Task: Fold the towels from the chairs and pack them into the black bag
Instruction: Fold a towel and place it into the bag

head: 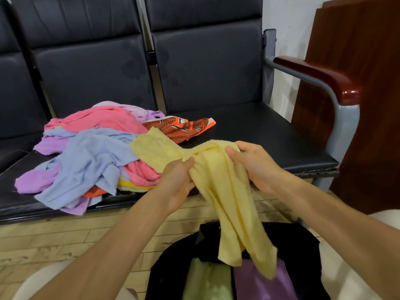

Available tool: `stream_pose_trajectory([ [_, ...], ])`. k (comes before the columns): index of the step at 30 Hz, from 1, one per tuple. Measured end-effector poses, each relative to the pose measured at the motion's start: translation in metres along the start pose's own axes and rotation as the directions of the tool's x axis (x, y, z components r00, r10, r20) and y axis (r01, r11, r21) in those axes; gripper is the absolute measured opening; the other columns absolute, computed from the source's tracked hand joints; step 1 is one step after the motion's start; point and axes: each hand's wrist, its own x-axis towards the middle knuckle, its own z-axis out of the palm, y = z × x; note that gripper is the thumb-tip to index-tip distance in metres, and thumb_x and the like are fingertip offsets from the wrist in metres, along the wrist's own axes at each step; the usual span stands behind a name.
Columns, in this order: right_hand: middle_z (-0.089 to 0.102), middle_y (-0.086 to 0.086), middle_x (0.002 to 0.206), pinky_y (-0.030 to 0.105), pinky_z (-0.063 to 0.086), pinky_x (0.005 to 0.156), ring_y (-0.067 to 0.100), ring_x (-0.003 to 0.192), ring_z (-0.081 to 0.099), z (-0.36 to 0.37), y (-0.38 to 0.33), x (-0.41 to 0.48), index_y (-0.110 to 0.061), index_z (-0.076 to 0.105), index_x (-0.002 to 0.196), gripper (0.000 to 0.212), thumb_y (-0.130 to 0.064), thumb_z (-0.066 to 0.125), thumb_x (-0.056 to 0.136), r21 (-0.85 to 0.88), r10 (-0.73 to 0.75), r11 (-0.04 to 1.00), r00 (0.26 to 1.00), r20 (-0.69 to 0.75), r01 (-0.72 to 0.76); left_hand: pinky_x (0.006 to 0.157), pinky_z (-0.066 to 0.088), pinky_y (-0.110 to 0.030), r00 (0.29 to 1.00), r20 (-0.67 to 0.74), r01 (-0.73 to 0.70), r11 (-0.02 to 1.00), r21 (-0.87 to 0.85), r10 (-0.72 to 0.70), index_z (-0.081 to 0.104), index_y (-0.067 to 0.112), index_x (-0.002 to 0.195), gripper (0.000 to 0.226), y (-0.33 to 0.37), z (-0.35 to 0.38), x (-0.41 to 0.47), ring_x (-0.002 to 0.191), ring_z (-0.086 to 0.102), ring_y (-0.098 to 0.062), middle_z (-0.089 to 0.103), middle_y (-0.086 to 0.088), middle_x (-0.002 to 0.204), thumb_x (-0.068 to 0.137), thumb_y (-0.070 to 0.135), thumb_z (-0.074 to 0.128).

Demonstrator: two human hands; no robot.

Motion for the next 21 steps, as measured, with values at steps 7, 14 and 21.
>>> stream_pose_trajectory([
  [7, 0.063, 0.003, 0.112, 0.035, 0.051, 0.075, 0.021, 0.099, 0.063, -0.017, -0.001, 0.010, -0.011, 0.054, 0.129, 0.040, -0.028, 0.061, 0.094, 0.272, 0.245, 0.939, 0.964, -0.101, -0.210, 0.089, 0.050, -0.039, 0.989, -0.124, -0.097, 0.987, -0.129, 0.081, 0.060, 0.004, 0.112, 0.026, 0.022, -0.013, -0.003, 0.100, 0.065, -0.026, 0.070, -0.013, 0.109, 0.099, 0.013, 0.040],
  [14, 0.068, 0.000, 0.096, 0.026, 0.050, 0.066, 0.014, 0.089, 0.065, -0.020, 0.004, 0.009, -0.013, 0.067, 0.100, 0.023, -0.026, 0.075, 0.082, -0.100, 0.055, 0.993, 0.993, -0.101, -0.065, 0.077, 0.054, -0.035, 0.992, -0.111, 0.048, 0.997, -0.064, -0.055, 0.064, 0.009, 0.105, 0.027, 0.018, -0.011, -0.009, 0.093, 0.070, -0.025, 0.073, -0.011, 0.102, 0.094, 0.032, 0.056],
  [21, 0.069, -0.001, 0.090, 0.029, 0.051, 0.074, 0.016, 0.090, 0.062, -0.037, 0.012, 0.014, -0.017, 0.074, 0.093, 0.019, -0.026, 0.057, 0.096, -0.384, -0.119, 0.922, 0.977, -0.176, 0.043, 0.053, 0.048, -0.024, 0.919, -0.392, -0.129, 0.974, -0.186, 0.047, 0.061, 0.011, 0.109, 0.024, 0.027, -0.029, -0.001, 0.070, 0.062, -0.017, 0.066, -0.006, 0.093, 0.086, 0.015, 0.063],
])
